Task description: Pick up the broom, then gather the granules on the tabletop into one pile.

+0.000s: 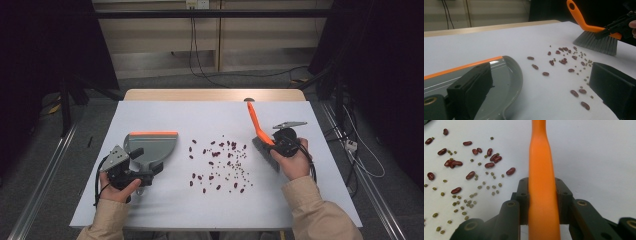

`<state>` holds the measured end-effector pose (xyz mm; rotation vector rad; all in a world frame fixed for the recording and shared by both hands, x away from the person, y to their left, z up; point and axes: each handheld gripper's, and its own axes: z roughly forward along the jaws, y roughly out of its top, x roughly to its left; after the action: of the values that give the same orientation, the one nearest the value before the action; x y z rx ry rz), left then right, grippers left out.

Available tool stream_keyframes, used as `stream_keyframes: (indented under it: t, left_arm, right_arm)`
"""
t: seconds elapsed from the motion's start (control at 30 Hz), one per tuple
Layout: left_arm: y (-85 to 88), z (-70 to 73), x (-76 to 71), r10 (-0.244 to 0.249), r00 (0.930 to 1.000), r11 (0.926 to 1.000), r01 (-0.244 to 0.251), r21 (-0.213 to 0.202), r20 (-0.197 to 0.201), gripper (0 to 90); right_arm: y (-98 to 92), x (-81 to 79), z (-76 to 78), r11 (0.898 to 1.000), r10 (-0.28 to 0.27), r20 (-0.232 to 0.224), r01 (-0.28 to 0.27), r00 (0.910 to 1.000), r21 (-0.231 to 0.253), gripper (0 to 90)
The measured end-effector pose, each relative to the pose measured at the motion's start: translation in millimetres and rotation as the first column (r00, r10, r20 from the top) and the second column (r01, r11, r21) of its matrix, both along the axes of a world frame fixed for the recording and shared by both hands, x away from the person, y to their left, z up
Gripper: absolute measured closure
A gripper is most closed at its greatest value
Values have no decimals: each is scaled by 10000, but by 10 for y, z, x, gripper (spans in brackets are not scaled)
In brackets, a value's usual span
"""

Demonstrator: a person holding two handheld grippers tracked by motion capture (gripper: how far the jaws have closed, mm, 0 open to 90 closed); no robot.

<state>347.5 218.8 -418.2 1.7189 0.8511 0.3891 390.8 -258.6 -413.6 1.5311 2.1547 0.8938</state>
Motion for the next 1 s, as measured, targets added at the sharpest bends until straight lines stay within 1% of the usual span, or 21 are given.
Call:
stream_keyframes:
  t: [0.03,0.07,0.23,0.27,0.3,0.33,0.37,0.43,0.47,0.5,0.53,0.6,0.73,0.8,0.83,1.0]
  left_arm:
    - [4,3,1,-3,10000,10000,3,8,28,47]
    - [6,5,1,2,10000,10000,-2,-5,31,47]
    - [11,11,3,11,10000,10000,-11,-40,39,47]
    - [11,11,6,-6,10000,10000,7,-73,47,47]
    - [10,10,9,-2,10000,10000,2,-84,47,47]
    - [11,10,13,-6,10000,10000,6,-76,41,47]
    - [12,10,17,-19,10000,10000,19,-60,41,47]
    - [10,11,19,-17,10000,10000,17,-70,50,47]
    - [10,10,18,-26,10000,10000,26,-77,33,47]
    - [11,8,19,-18,10000,10000,18,-70,35,48]
    - [15,7,18,-11,10000,10000,11,-29,16,48]
    - [20,4,18,1,10000,10000,-1,-73,-4,47]
    - [23,6,17,-7,10000,10000,7,-68,16,47]
    - [28,7,17,-3,10000,10000,3,-62,22,47]
    - [27,9,15,38,10000,9999,-38,-135,-2,48]
    - [29,6,27,26,10000,9999,-26,-154,-27,48]
  right_arm:
    - [-1,1,5,10000,-30,-26,30,10000,-91,707]
    - [-4,2,11,9999,-65,-112,64,9999,-80,707]
    - [-35,8,15,9998,-208,14,208,9998,78,709]
    - [-44,12,22,9999,-133,176,131,9998,72,708]
    - [-53,17,29,9996,-135,284,128,9995,253,709]
    - [-58,20,40,9984,-223,266,209,9994,516,708]
    - [-66,29,48,9982,-140,377,118,9992,591,708]
    - [-60,43,65,9986,-11,592,-21,9982,531,709]
    - [-52,41,72,9984,-18,605,-16,9982,562,708]
    - [-49,49,76,9981,94,711,-137,9974,608,708]
    - [-38,50,83,9975,99,691,-147,9976,694,708]
    - [-23,61,96,9977,190,903,-247,9957,628,708]
    - [-7,108,116,9967,389,1111,-465,9931,671,708]
    - [-1,135,108,9965,395,1118,-473,9929,686,708]
    - [4,146,103,9965,360,1072,-438,9936,710,708]
    - [26,214,83,9972,406,1281,-483,9909,572,709]
